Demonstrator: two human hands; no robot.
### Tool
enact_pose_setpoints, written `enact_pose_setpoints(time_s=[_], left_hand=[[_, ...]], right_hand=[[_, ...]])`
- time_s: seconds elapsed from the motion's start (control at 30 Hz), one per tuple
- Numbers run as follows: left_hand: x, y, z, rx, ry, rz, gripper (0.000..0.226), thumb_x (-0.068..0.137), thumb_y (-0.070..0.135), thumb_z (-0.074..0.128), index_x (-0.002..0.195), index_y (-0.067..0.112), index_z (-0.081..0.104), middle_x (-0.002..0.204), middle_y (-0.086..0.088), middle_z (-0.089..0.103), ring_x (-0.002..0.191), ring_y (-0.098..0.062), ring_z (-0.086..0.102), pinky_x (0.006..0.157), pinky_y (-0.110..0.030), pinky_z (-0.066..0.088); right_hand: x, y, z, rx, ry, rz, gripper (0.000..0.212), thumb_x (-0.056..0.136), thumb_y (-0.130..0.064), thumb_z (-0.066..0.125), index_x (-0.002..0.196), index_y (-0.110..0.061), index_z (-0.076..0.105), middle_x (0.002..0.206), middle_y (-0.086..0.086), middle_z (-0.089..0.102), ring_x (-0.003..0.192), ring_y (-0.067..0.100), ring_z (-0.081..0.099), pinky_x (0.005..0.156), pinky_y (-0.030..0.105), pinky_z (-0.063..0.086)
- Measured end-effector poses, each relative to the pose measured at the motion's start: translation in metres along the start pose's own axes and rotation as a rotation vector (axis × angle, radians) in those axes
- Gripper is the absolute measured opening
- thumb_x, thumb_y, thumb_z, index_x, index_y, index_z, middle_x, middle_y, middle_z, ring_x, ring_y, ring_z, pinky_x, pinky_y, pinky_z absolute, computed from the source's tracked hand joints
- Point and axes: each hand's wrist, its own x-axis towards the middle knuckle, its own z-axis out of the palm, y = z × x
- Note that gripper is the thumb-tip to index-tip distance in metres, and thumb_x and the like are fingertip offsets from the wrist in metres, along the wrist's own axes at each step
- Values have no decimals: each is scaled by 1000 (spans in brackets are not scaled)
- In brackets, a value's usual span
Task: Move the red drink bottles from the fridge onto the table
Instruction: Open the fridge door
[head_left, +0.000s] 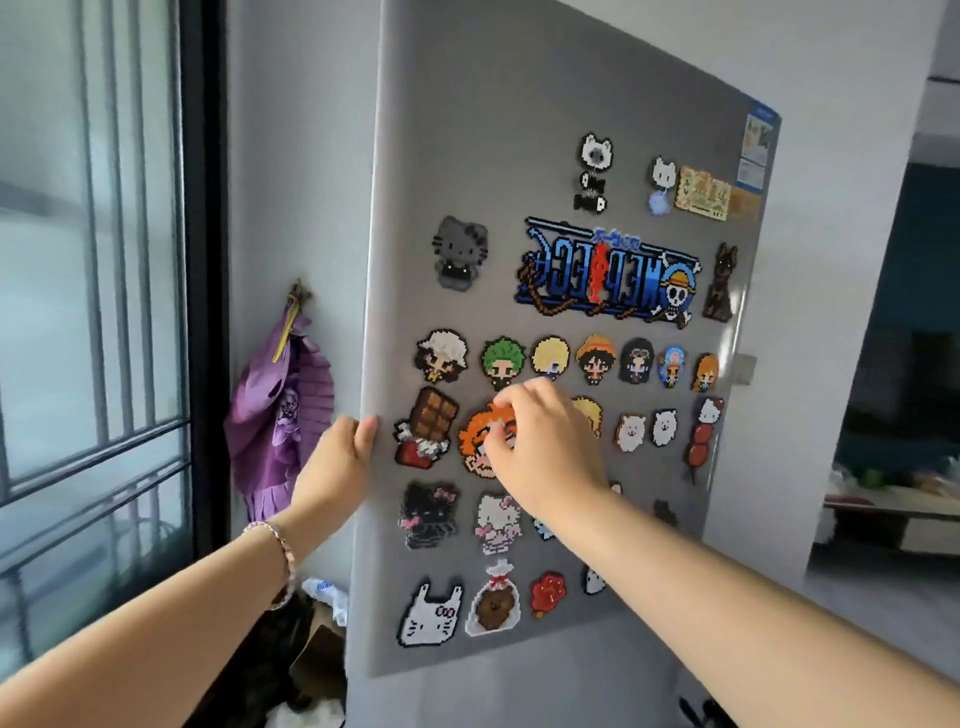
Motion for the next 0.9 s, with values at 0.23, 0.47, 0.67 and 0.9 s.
enact_pose_setpoints(time_s=[0.23, 0.47, 0.67, 0.9], left_hand=[[-137, 75, -12, -250, -73, 125, 34, 94, 34, 47, 69, 14, 38, 66, 1, 39, 58, -11, 35, 55, -23, 30], [-214, 142, -11, -363, -327, 334, 31, 85, 45, 54, 93, 15, 57, 84, 16, 68, 84, 3, 63, 79, -11, 46], [-222, 215, 22, -242, -300, 391, 7, 93, 17, 53, 88, 15, 57, 82, 3, 69, 80, -14, 65, 75, -27, 52], [-248, 297, 71, -77, -328, 481, 9, 90, 21, 50, 86, 18, 58, 74, 7, 63, 72, -19, 62, 69, -36, 54]], right_hand=[[-86, 1, -62, 12, 310, -233, 49, 65, -21, 72, 109, -6, 57, 116, 22, 57, 101, 38, 58, 84, 43, 52], [-144, 28, -122, -199, 375, -97, 62, 64, -33, 74, 121, -15, 57, 142, 31, 27, 121, 54, 45, 94, 59, 44], [-185, 114, -171, -477, 456, 2, 68, 72, -46, 62, 131, -20, 40, 141, 35, 19, 128, 51, 33, 97, 62, 37], [-205, 169, -216, -509, 383, 380, 76, 52, -27, 82, 120, -12, 53, 135, 45, 35, 119, 58, 45, 81, 53, 49]])
